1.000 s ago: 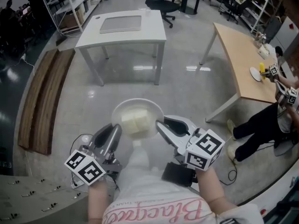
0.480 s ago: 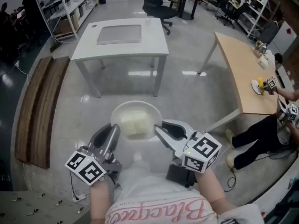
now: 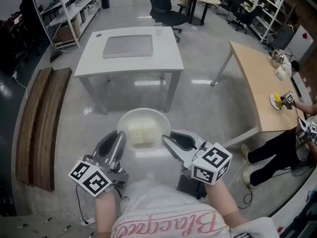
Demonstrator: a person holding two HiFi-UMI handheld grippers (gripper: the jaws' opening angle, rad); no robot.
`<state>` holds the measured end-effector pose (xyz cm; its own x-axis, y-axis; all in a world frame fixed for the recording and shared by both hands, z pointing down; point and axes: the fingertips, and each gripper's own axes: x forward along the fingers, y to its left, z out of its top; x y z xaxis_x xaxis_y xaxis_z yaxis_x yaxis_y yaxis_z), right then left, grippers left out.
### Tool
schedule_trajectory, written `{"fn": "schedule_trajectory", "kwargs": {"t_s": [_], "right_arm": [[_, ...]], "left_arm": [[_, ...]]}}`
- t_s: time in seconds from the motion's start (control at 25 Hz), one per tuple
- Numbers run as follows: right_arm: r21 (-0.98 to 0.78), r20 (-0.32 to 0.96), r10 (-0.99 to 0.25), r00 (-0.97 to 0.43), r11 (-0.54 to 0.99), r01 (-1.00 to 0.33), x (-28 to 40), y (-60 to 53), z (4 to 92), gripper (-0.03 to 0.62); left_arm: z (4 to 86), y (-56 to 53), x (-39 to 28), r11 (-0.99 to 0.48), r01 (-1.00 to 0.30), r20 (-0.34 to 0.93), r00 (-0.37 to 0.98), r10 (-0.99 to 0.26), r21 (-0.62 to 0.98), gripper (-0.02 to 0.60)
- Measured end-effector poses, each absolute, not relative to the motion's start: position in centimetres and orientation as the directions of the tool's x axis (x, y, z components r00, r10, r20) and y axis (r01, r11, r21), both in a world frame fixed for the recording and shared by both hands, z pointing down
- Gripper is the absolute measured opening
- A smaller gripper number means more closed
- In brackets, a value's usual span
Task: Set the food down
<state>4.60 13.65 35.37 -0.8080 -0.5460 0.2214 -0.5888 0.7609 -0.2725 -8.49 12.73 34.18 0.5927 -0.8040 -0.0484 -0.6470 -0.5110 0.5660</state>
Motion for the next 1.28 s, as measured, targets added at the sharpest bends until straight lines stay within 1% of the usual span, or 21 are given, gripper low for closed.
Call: {"fn": "schedule_trajectory", "kwargs": {"t_s": [0.24, 0.48, 0.68, 1.0, 1.28], "right_arm": [[-0.279, 0.218, -0.562, -0.798, 0.748, -0.603, 3.5, 10.9, 35.4, 0.071], [-0.289, 0.247, -0.568, -0.785, 0.730, -0.619, 3.1, 9.6, 36.2, 0.072], [-0.283, 0.274, -0.580, -0.767, 0.714, -0.641, 3.0, 8.4, 36.9, 0.077], [-0.272, 0.257, -0.589, -0.766, 0.717, -0.642, 2.7, 5.1, 36.9, 0.077], [-0.303, 0.221, -0.561, -0.798, 0.738, -0.603, 2.5, 0.3, 36.7, 0.068]], "left_arm": [[33.9, 10.2, -9.5, -0.528, -0.640, -0.050, 0.609, -0.792, 0.558, 0.048], [34.6, 9.0, -9.9, -0.519, -0.635, -0.042, 0.609, -0.792, 0.572, 0.048], [35.0, 7.9, -9.9, -0.512, -0.656, -0.017, 0.607, -0.795, 0.554, 0.048], [35.1, 5.0, -10.2, -0.506, -0.663, -0.020, 0.596, -0.803, 0.552, 0.049], [35.1, 0.7, -10.4, -0.488, -0.679, -0.013, 0.577, -0.817, 0.548, 0.051]]}}
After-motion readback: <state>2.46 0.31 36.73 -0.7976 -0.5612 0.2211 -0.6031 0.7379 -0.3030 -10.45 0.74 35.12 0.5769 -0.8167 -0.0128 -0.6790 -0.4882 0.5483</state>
